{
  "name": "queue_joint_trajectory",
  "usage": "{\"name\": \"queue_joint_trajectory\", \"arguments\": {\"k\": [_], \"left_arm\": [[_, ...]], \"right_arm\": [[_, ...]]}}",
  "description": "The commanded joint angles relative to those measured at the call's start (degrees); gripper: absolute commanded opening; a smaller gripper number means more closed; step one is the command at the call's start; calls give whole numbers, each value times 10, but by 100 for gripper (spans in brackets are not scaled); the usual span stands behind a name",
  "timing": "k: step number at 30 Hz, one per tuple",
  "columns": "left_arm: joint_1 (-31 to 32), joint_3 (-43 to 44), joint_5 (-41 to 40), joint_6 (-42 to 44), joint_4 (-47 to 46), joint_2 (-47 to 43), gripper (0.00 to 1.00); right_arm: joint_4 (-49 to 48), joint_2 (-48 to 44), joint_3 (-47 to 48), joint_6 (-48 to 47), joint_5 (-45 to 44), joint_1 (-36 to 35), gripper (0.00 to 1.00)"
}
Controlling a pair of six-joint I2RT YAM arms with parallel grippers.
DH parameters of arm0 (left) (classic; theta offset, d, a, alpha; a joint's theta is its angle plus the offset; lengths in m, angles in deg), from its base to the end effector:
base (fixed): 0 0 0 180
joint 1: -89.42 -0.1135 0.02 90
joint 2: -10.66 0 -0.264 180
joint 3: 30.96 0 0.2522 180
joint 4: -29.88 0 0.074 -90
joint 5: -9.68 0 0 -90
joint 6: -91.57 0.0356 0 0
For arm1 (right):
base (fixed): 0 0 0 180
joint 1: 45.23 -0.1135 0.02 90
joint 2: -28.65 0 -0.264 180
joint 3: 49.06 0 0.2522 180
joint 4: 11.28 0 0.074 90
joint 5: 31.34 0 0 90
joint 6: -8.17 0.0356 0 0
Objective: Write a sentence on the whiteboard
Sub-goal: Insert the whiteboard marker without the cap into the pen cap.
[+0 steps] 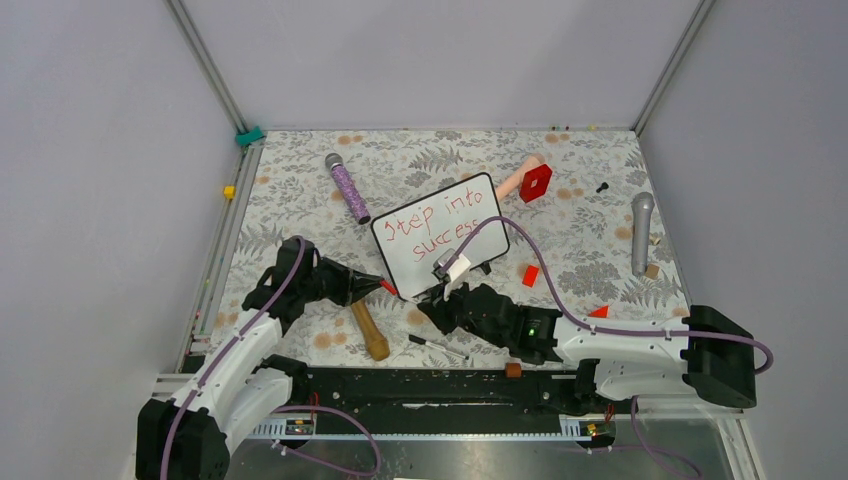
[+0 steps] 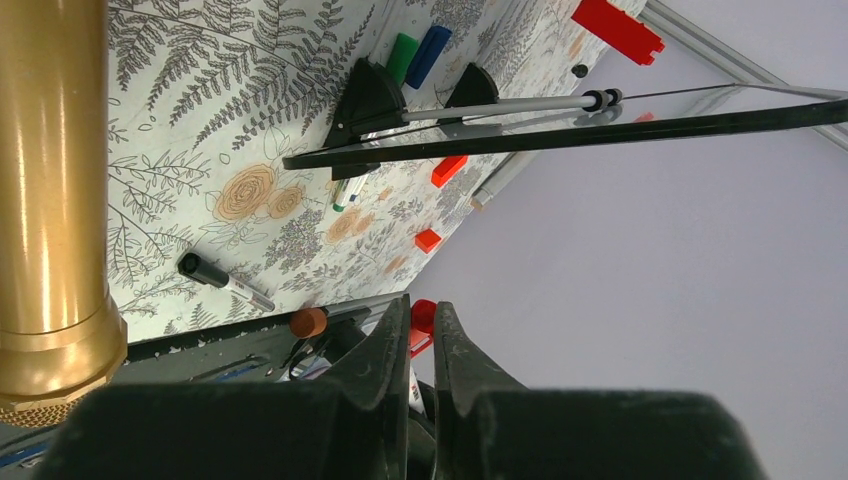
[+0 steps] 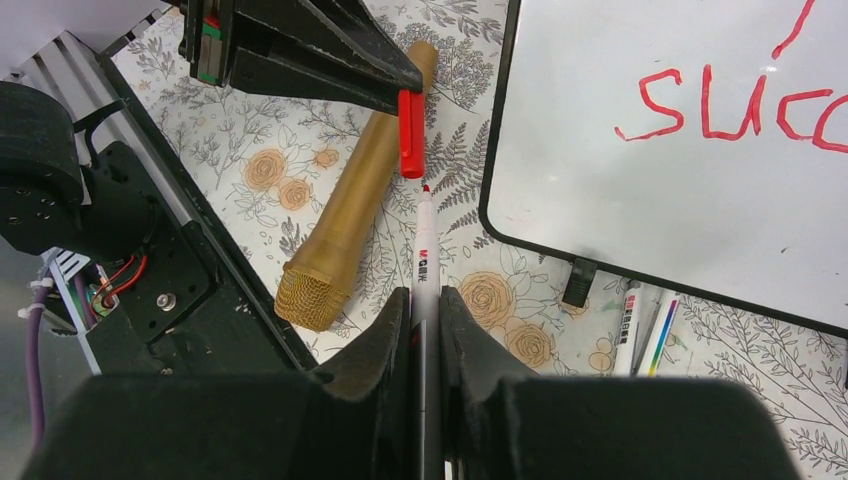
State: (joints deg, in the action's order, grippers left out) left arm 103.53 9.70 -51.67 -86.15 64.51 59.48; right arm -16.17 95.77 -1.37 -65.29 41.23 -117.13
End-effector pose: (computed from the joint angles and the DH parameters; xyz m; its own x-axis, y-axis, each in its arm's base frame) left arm 0.1637 -0.0587 0.2049 -0.5809 -0.7581 0.2962 -0.6362 0.1959 -0.7462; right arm 0.0908 0.2435 0.2457 -0.3073 -0.0659 -0.9493 -0.7608 0.6163 0.2035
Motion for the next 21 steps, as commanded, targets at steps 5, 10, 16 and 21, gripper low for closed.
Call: {"name": "queue_joint_trajectory", "arguments": {"k": [5,10,16,21], "left_arm": [[-4,5,14,-29,-4,-5,0],[-4,3,15,-29,-4,-5,0],[-4,0,23,-32,-12,-5,0],[-4,-10,44,-47,-33,-4,0]], "right_arm": [[-21,8,36,-5,-10,-5,0],[-21,10,38,-6,-11,-5,0],[-27,17,41,-6,-11,-5,0],[-41,31,45,-7,-14,-5,0]]}}
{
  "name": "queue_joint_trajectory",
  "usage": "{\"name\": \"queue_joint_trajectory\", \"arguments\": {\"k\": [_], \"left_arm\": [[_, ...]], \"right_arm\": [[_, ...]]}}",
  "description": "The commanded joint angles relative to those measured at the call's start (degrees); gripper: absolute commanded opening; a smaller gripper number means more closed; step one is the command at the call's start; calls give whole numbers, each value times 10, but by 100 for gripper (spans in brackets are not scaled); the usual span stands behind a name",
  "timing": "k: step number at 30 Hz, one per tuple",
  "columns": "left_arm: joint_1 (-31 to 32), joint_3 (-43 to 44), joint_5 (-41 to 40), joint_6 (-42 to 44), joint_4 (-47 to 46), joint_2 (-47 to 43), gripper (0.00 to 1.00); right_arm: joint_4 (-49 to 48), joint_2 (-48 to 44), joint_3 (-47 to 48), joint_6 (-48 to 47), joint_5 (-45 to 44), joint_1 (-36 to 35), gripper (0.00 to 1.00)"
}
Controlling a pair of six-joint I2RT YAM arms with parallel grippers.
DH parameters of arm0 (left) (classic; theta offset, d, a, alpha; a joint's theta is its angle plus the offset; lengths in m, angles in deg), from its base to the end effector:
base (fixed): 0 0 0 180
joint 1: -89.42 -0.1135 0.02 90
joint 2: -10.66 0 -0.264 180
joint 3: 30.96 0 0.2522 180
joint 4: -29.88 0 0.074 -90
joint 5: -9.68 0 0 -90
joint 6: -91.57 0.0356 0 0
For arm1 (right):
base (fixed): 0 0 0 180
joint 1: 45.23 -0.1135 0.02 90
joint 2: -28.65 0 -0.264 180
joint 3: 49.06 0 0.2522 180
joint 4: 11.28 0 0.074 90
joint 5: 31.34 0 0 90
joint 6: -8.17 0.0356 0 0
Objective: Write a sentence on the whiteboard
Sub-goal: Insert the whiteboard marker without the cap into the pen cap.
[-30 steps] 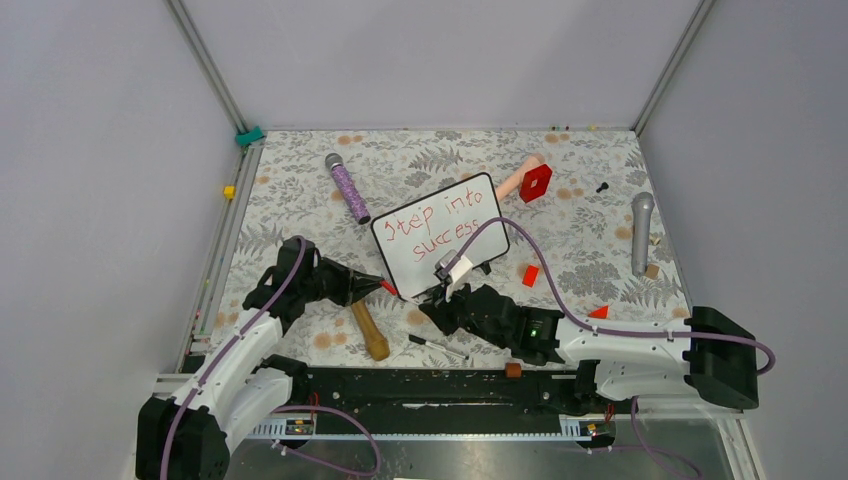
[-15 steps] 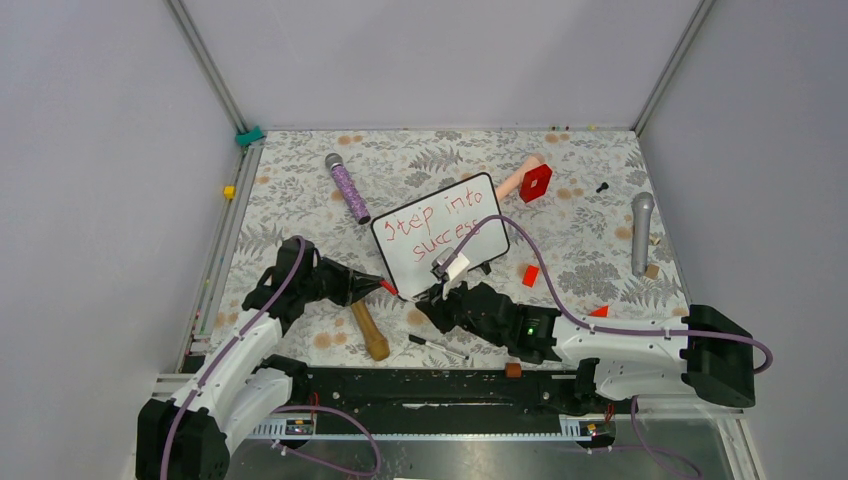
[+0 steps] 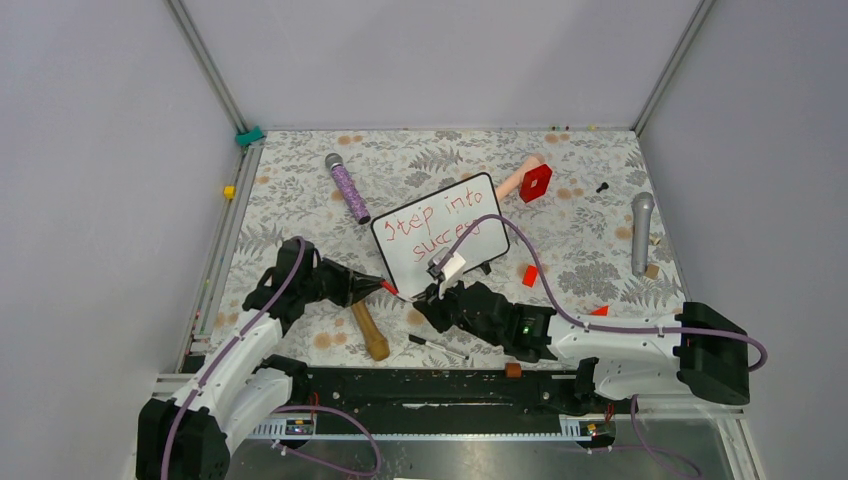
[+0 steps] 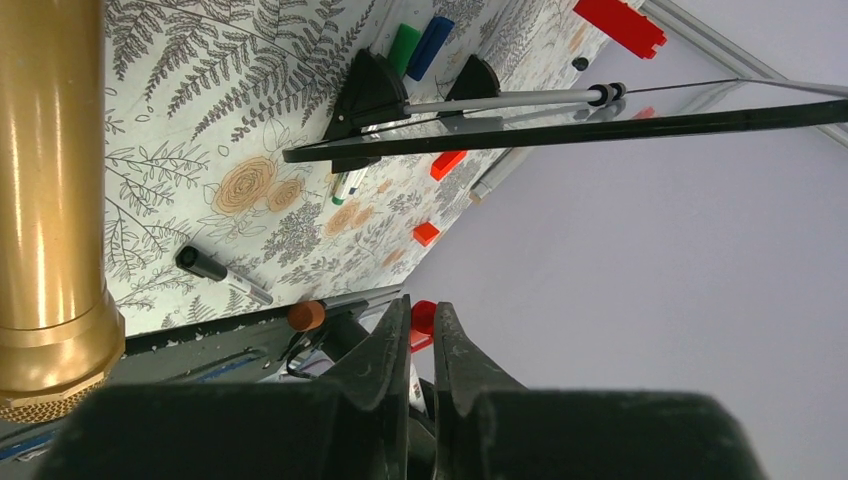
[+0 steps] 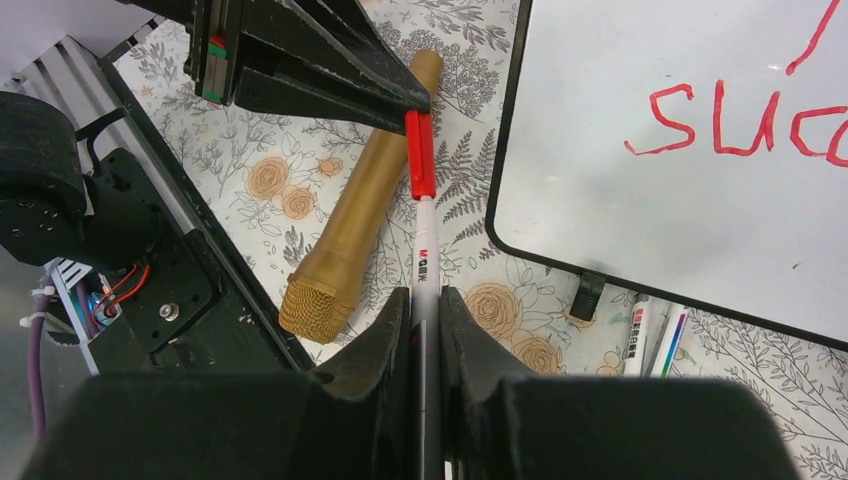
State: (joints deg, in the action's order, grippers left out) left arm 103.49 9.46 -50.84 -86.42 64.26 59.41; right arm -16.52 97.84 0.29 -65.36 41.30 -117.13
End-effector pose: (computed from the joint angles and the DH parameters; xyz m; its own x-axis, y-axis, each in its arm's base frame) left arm 0.1632 -0.0590 0.2042 -0.5851 -0.7503 0.3078 -0.6378 0.1913 -0.7461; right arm 0.0933 0.2514 0.2475 -0.3069 -0.0679 -0.9493 -0.7618 0.6155 0.2022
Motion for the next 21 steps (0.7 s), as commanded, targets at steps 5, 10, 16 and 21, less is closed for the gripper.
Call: {"name": "queue_joint_trajectory", "arguments": {"k": [5,10,16,21], "left_arm": [[-4,-17,55,-66,-49,-9,0],[-4,-20,67,-82,-54,-17,0],[-1,-8,83,-100,-56,-26,0],[15,2,74,-134,-57,-61,0]], "right_arm": [[-66,19,30,-16,-29,-5,0],[-117,19,26,-44,-45,-5,0],[-188,8,19,-98,-61,-5,0],[-253,3,15,-147,-51,-5,0]]}}
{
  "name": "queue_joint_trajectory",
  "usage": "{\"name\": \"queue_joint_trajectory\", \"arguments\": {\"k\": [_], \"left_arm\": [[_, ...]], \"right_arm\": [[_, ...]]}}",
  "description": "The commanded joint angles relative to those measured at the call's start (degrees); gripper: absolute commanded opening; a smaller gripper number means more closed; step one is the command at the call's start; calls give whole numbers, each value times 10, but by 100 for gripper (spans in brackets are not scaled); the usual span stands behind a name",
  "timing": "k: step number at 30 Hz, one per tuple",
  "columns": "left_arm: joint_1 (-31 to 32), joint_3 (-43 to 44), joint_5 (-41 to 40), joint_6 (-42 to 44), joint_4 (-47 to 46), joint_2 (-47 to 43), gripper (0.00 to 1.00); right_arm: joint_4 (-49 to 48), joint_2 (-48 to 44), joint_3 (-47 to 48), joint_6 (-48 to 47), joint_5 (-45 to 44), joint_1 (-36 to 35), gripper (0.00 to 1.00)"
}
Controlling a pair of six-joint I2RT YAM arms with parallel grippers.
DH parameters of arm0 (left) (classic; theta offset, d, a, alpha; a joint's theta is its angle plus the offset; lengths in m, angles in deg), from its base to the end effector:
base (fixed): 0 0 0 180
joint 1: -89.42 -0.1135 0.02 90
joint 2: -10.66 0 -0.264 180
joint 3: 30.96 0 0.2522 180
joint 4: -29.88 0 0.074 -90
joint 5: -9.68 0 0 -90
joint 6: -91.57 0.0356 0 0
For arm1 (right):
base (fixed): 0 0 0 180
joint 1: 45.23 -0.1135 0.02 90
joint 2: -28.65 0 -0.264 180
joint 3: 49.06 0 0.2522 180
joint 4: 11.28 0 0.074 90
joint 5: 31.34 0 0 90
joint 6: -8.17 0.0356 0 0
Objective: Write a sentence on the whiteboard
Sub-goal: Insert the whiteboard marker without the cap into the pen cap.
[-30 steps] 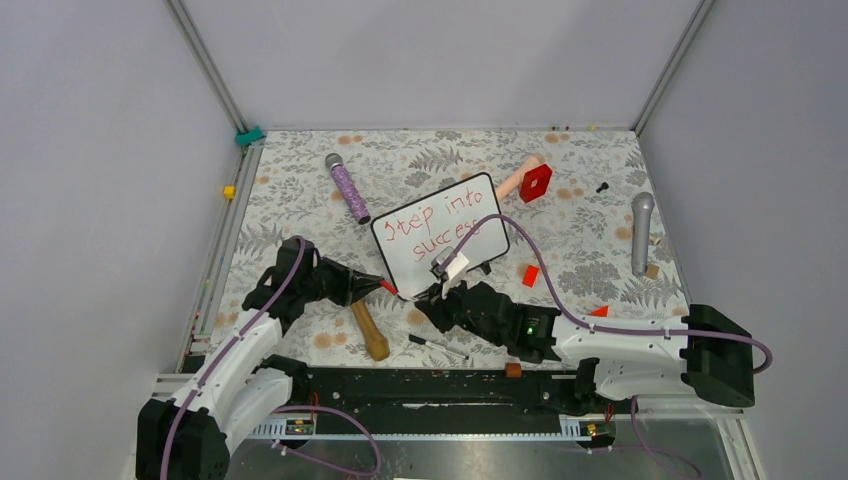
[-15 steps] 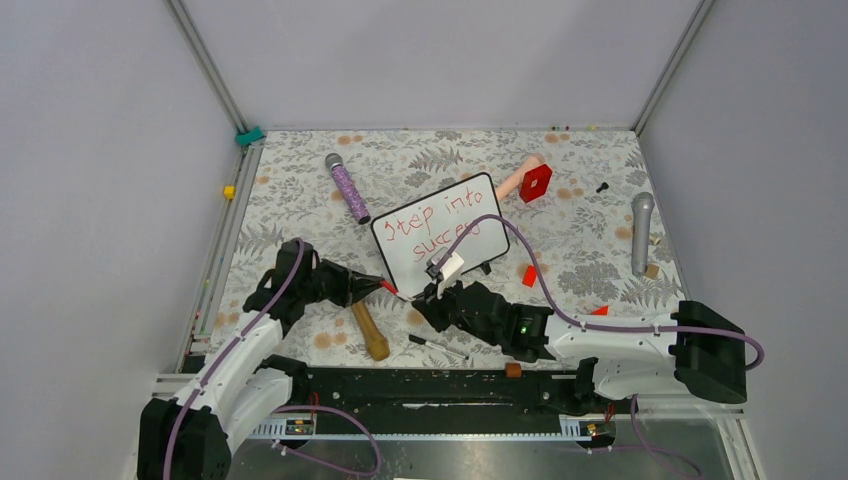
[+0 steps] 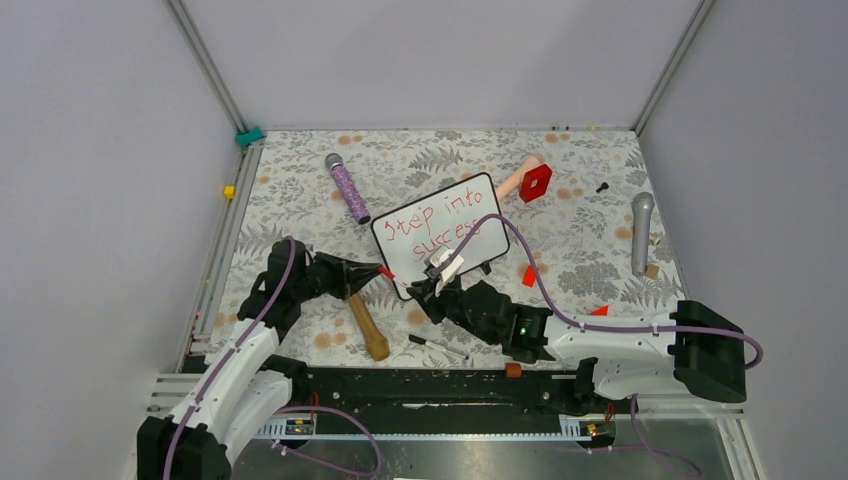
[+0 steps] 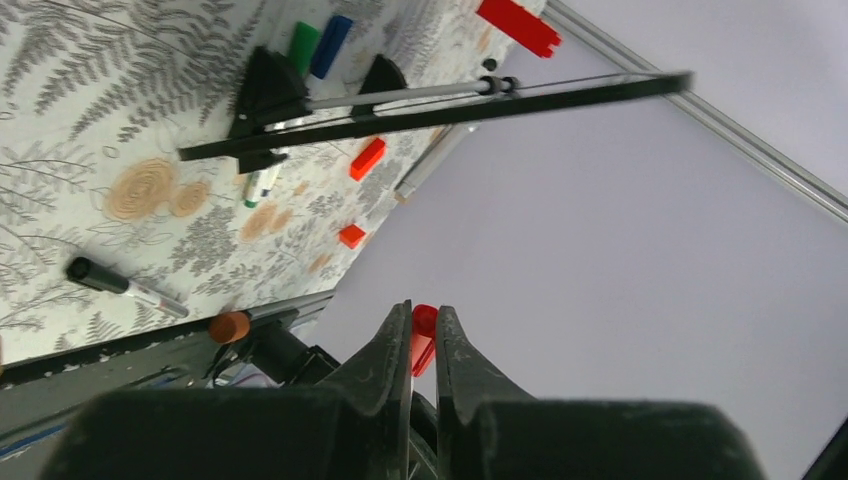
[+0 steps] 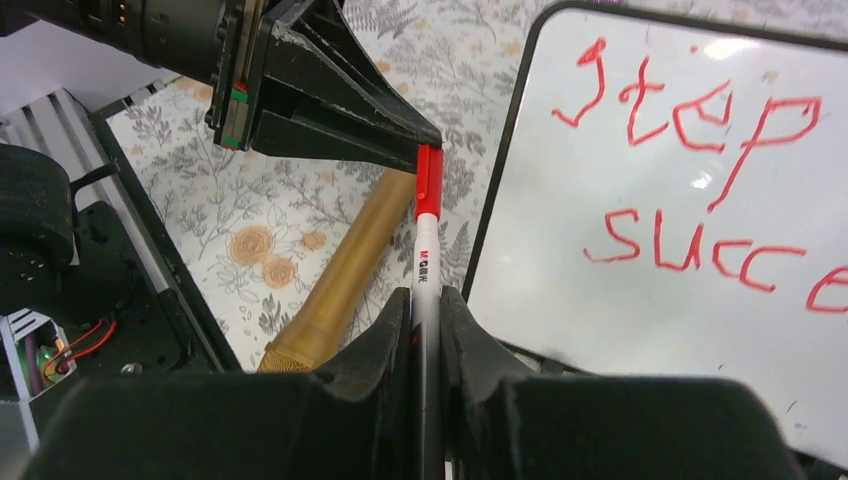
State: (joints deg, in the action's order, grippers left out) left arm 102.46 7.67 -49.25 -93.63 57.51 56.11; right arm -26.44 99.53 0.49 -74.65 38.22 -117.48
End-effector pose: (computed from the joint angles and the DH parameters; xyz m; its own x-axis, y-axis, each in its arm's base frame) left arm 0.1628 -0.0566 0.2126 -0.5554 -0.7470 0.3655 -0.6039 0.0602 -0.7948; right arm 0.0957 0.2583 0.2597 -0.1308 -0.0245 -0.9911 -0.7763 0.6243 0.0870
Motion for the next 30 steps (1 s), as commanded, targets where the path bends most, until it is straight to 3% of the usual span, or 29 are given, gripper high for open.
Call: {"name": "queue_joint_trajectory", "arguments": {"k": [1,12,16,26,30], "left_arm": [[28,23,57,-64,10,-32,0],[61,53,41,-74,13,-26,0],[86,68,27,-72,13,-13,0],[164,67,-37,-99,10,-22,0],[194,64,-43,-107,-14,-5,0]], "right_arm": [[-166,-14,12,-65,-18,-2,0],[-212,11,44,-156,-26,-2,0],[-158,48,105,-168,-22,-1,0],[-69,85,154,-101,-12,16,0],[-48,81,154,-37,29,48,0]]}}
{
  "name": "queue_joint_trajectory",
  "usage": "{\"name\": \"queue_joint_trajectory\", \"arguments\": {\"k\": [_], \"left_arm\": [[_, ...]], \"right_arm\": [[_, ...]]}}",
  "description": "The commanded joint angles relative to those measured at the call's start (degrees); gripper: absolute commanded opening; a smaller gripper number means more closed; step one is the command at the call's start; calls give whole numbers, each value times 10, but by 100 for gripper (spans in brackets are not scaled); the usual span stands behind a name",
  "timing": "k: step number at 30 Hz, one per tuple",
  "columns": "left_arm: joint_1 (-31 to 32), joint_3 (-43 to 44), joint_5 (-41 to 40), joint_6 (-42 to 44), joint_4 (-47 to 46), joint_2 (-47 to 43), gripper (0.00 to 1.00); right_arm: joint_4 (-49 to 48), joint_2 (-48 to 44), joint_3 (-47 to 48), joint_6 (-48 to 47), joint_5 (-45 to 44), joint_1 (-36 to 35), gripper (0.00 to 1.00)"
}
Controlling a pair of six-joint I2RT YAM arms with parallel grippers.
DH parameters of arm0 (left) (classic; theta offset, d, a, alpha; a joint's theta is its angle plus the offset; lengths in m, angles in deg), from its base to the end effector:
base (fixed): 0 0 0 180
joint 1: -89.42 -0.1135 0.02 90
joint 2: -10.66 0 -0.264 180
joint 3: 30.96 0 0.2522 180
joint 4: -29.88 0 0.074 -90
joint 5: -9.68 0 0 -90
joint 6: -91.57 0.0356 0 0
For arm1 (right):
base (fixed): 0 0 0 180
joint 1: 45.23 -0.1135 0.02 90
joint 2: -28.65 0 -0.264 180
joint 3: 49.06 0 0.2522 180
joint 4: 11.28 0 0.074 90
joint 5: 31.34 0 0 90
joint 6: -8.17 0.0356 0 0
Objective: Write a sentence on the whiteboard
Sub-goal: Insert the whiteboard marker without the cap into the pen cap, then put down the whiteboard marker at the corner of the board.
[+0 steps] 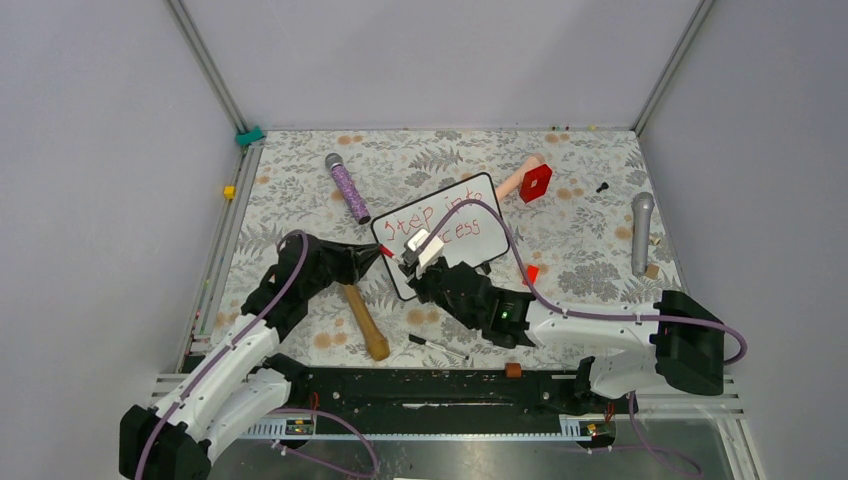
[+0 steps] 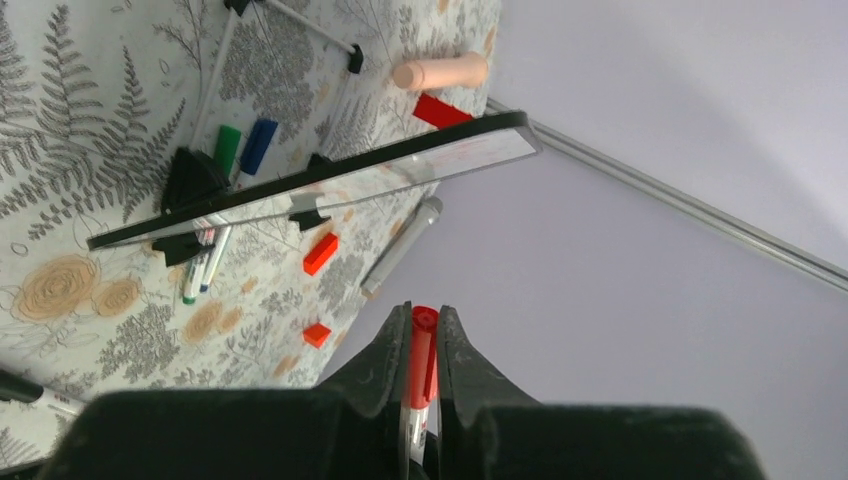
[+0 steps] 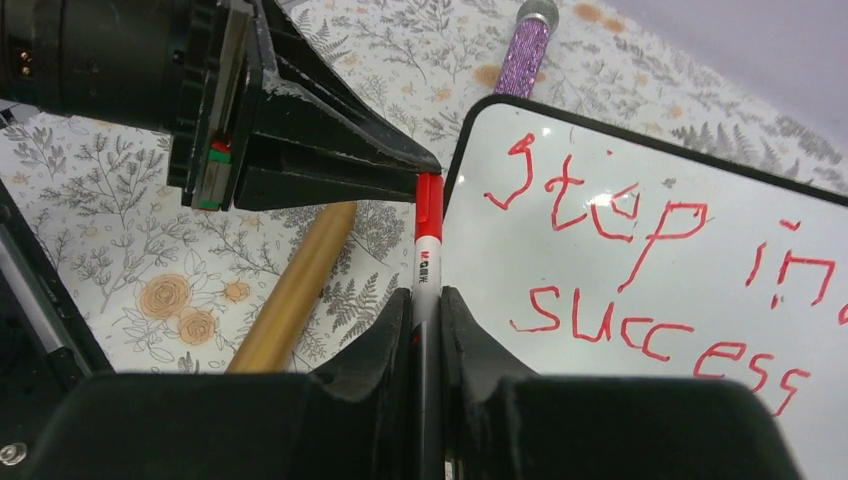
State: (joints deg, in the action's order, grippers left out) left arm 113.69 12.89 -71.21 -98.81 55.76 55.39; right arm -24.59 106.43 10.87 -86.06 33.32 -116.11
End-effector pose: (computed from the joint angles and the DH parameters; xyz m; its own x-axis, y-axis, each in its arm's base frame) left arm 0.1637 -0.0800 0.2463 -0.4520 -0.8616 0.2310 -0.5001 0.0303 -0.8654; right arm 0.1159 0.2879 0.2858 0.0268 -0.1262 -0.9916 -0.7141 0.6917 -0.1073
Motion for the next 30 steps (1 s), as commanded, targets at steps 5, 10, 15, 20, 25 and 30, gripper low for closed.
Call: {"name": "queue_joint_trajectory", "arguments": {"k": [5,10,15,20,25,30], "left_arm": [[97,12,165,-48,0,12,0],[94,54,56,27,119,-27,14],[75,65,23,87,163,-43,57],[41,69,27,178,169,-36,67],[33,97,-27,329,182,-49,69],[33,99,-79,430,184,-86,74]], "right_arm": [[-47,5,51,104,103,53,0],[24,-40,41,160,134,87,0],[157,-102,21,225,188,126,0],[315,-146,13,252,214,154,0],[376,-187,-40,298,308,189,0],[369,-204,-104,338,332,208,0]]}}
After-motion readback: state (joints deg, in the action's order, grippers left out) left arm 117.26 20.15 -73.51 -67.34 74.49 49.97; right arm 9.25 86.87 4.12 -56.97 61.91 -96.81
